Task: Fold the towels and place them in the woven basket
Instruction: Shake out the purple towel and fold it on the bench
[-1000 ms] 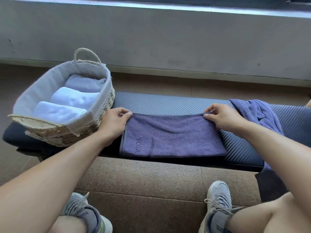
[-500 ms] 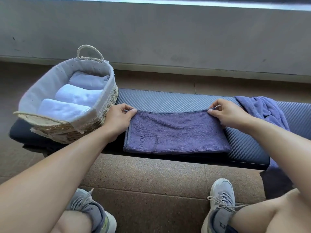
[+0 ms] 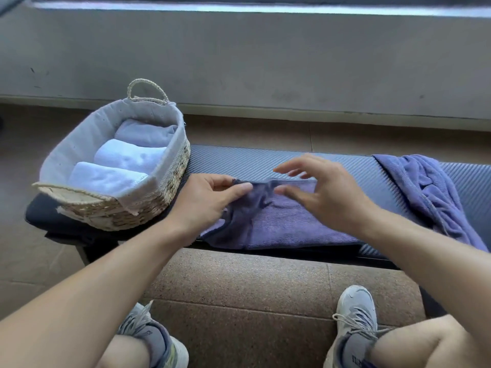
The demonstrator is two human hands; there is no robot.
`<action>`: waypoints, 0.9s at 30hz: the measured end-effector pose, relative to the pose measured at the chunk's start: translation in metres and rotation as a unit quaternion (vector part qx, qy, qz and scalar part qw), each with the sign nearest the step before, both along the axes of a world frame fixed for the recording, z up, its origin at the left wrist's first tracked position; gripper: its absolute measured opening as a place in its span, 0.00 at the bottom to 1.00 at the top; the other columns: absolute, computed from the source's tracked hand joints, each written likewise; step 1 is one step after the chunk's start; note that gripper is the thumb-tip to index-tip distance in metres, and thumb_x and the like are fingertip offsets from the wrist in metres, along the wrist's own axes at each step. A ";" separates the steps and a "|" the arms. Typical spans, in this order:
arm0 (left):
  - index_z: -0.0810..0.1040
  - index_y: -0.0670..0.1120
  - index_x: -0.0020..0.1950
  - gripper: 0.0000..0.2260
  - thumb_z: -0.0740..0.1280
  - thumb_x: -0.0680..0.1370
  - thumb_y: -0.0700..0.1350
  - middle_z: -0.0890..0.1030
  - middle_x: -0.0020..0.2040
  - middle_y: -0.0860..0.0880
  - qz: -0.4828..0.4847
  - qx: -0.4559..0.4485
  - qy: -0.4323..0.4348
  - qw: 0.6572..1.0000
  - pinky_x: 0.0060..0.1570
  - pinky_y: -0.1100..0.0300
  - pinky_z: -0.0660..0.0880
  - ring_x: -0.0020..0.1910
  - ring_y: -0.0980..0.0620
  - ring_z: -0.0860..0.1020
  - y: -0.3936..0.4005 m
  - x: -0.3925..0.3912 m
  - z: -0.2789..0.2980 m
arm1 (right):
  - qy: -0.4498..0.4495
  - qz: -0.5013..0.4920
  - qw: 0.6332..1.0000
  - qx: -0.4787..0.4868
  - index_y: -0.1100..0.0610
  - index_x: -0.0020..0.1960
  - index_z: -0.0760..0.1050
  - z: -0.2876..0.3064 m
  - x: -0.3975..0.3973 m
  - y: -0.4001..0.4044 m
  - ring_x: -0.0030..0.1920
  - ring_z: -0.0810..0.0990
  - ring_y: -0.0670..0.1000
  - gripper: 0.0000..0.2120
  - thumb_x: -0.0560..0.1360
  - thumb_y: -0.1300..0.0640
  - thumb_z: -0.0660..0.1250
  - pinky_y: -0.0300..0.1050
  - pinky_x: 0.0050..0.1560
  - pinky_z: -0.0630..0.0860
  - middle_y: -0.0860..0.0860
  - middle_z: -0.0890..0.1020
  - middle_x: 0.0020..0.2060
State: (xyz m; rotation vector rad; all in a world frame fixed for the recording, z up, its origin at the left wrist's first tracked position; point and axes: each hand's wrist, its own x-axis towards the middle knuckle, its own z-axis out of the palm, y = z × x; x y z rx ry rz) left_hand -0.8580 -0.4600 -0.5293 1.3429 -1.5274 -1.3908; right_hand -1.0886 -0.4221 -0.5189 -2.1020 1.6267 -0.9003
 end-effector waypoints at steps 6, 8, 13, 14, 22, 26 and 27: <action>0.87 0.48 0.52 0.07 0.70 0.78 0.45 0.87 0.45 0.52 -0.097 0.031 0.029 0.994 0.37 0.69 0.75 0.38 0.63 0.80 0.025 -0.002 0.002 | -0.014 0.057 0.998 -0.023 0.48 0.53 0.83 -0.006 0.024 0.017 0.52 0.80 0.43 0.10 0.73 0.50 0.76 0.45 0.54 0.77 0.41 0.84 0.48; 0.86 0.46 0.57 0.10 0.67 0.80 0.44 0.87 0.49 0.50 -0.131 0.050 0.037 0.989 0.43 0.67 0.77 0.45 0.61 0.81 0.026 0.000 0.002 | -0.026 0.062 0.997 -0.027 0.47 0.52 0.83 -0.009 0.024 0.017 0.50 0.80 0.43 0.08 0.73 0.49 0.76 0.48 0.51 0.78 0.41 0.84 0.46; 0.83 0.42 0.60 0.12 0.62 0.83 0.43 0.85 0.55 0.38 -0.131 0.115 0.067 0.982 0.44 0.61 0.79 0.48 0.46 0.83 0.022 0.005 0.004 | -0.077 0.045 0.994 -0.058 0.52 0.46 0.84 -0.012 0.025 0.017 0.45 0.83 0.46 0.06 0.71 0.53 0.78 0.52 0.47 0.78 0.44 0.84 0.41; 0.83 0.41 0.59 0.12 0.62 0.83 0.43 0.86 0.52 0.39 -0.124 0.118 0.068 0.983 0.42 0.61 0.78 0.45 0.47 0.83 0.022 0.003 0.004 | -0.075 0.042 0.994 -0.068 0.52 0.45 0.84 -0.013 0.025 0.017 0.44 0.82 0.47 0.06 0.71 0.52 0.78 0.52 0.46 0.78 0.44 0.84 0.40; 0.82 0.40 0.51 0.09 0.64 0.83 0.43 0.76 0.31 0.52 -0.062 0.101 0.070 0.991 0.27 0.68 0.68 0.26 0.58 0.69 0.024 -0.004 -0.004 | -0.104 0.066 0.992 -0.039 0.51 0.44 0.84 -0.015 0.030 0.012 0.43 0.81 0.50 0.06 0.70 0.51 0.78 0.52 0.44 0.77 0.45 0.83 0.41; 0.84 0.41 0.54 0.09 0.66 0.82 0.43 0.85 0.41 0.44 -0.049 0.083 0.066 0.993 0.36 0.63 0.73 0.36 0.53 0.79 0.030 -0.006 -0.006 | -0.128 0.042 0.991 0.000 0.49 0.43 0.85 -0.015 0.032 0.011 0.43 0.80 0.44 0.06 0.68 0.52 0.80 0.39 0.47 0.74 0.42 0.83 0.38; 0.85 0.42 0.54 0.09 0.66 0.82 0.44 0.86 0.46 0.41 -0.043 0.080 0.067 0.994 0.42 0.58 0.74 0.41 0.49 0.80 0.031 -0.005 -0.006 | -0.131 0.036 0.991 0.006 0.49 0.42 0.85 -0.014 0.032 0.011 0.44 0.81 0.43 0.06 0.68 0.52 0.80 0.38 0.47 0.74 0.42 0.83 0.38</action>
